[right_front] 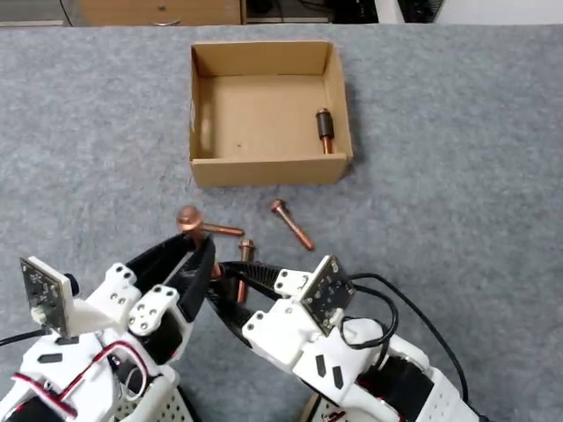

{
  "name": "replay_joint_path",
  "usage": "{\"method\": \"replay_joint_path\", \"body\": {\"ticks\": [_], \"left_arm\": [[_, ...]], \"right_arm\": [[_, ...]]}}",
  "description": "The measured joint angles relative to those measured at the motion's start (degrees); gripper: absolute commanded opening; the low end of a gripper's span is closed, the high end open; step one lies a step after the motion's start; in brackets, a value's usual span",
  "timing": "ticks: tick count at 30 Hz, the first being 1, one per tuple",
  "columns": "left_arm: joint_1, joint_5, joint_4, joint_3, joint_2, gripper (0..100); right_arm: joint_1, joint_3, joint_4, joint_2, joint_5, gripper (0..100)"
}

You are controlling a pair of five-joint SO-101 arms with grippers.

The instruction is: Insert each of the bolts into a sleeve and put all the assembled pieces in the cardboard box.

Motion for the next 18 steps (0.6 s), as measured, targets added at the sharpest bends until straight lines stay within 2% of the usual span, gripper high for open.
{"method": "replay_joint_path", "body": {"ticks": [4,10,15,18], "left_arm": [[3.3,-0.2,3.6,-2.4,0.0,2],[5.0,-0.4,4.5,-3.4,0.0,3],[6.8,-5.5,5.3,-3.4,0.0,19],[7.2,-6.7,5.3,-3.4,0.0,20]], "right_arm": [[0.0,-1.0,0.7,0.0,1.0,0.1],[0.0,-1.9,1.8,0.0,1.0,0.1],[0.0,-2.0,2.4,0.0,1.3,0.1],[0.1,-2.1,2.4,0.0,1.3,0.1]]}}
